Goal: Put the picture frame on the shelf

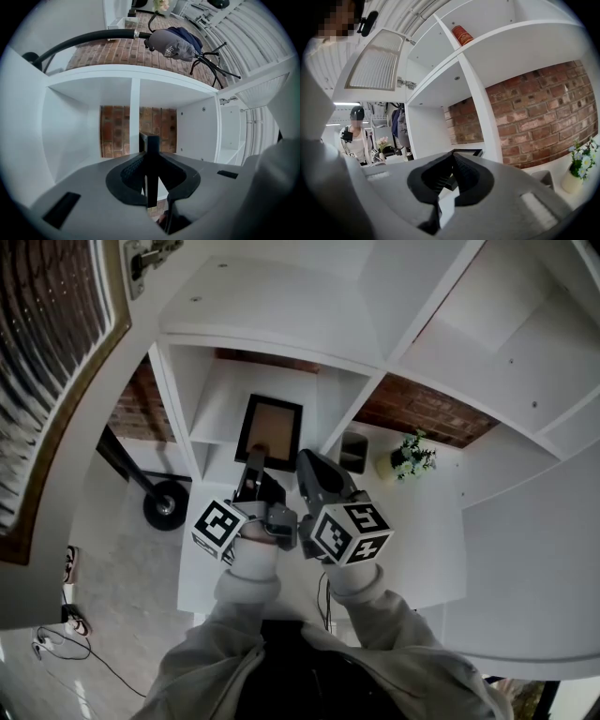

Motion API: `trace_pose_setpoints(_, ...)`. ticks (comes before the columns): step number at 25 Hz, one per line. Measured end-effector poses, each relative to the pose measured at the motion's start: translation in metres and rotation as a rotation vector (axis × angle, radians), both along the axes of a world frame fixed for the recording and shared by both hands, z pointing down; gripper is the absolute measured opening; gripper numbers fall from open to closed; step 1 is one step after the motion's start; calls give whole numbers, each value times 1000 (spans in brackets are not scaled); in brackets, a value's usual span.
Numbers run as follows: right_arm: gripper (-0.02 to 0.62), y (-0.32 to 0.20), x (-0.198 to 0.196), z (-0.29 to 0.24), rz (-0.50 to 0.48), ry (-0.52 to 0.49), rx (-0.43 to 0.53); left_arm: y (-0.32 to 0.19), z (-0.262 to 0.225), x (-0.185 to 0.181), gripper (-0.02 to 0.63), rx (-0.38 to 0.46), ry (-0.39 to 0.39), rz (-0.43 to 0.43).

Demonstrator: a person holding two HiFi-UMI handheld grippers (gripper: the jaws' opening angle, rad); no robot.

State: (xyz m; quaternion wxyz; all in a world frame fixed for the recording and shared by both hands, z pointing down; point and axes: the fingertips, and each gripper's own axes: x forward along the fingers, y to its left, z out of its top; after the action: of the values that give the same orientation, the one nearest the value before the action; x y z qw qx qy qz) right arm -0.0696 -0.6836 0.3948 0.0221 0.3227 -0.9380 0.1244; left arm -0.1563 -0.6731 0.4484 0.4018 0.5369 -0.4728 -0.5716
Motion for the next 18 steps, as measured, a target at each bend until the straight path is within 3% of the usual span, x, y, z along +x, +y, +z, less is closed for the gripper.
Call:
trace_pose_setpoints(4,0,-2,-1,4,-4,4,-9,-4,7,0,63,-11,37,-21)
trace_pose_setpoints(18,0,-7,6,3,13,-9,-20,-9,4,-1,63,-9,21,-22)
